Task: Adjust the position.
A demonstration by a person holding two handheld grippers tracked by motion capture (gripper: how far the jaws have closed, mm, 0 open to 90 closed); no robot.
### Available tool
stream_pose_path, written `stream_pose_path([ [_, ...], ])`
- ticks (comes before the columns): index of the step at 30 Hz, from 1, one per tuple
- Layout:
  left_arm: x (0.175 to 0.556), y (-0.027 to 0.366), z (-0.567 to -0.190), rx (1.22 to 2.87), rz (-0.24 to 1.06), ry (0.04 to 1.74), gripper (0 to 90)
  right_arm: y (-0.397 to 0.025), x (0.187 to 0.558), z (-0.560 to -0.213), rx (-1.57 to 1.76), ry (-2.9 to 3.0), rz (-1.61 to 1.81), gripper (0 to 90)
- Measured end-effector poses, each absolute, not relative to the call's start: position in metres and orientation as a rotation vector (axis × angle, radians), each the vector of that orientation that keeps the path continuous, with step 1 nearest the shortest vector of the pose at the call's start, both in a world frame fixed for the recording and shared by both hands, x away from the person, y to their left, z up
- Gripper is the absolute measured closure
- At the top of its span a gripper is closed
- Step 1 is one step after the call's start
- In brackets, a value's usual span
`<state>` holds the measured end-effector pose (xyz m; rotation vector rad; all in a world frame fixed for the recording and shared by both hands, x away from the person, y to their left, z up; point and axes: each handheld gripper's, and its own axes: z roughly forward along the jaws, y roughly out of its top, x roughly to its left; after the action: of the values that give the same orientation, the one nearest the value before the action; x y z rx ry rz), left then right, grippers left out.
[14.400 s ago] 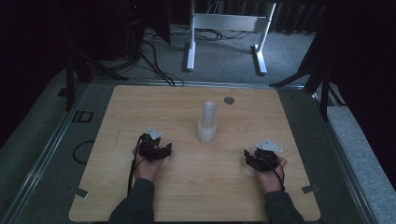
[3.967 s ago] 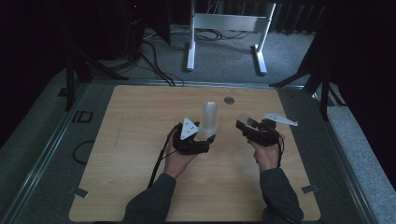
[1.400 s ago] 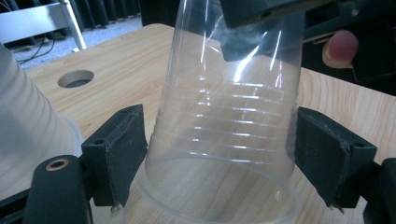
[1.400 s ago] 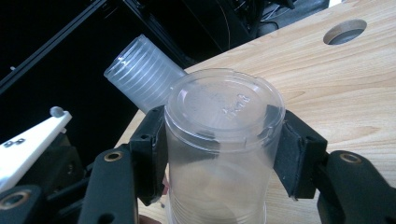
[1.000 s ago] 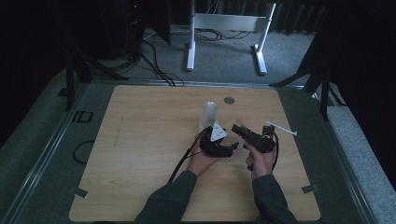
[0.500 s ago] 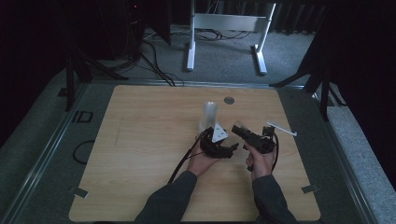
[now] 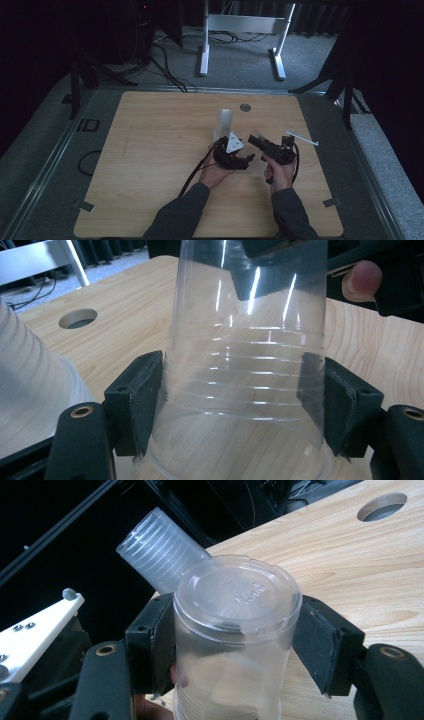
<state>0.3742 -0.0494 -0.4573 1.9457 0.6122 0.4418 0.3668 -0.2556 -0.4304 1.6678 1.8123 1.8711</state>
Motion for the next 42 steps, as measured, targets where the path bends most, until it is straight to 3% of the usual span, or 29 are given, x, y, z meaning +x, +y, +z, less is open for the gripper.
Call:
stream_pose_path([
  [12,0.375,-0.037,-0.454,1.952,0.455,0.612,27.8,-0.255,0.361,-0.427,1.542,1.901,1.869,35.5],
  [42,0.372,-0.01,-0.442,1.962,0.471,0.581,28.2,-0.277,0.354,-0.422,1.372,2.098,1.615,19.7],
])
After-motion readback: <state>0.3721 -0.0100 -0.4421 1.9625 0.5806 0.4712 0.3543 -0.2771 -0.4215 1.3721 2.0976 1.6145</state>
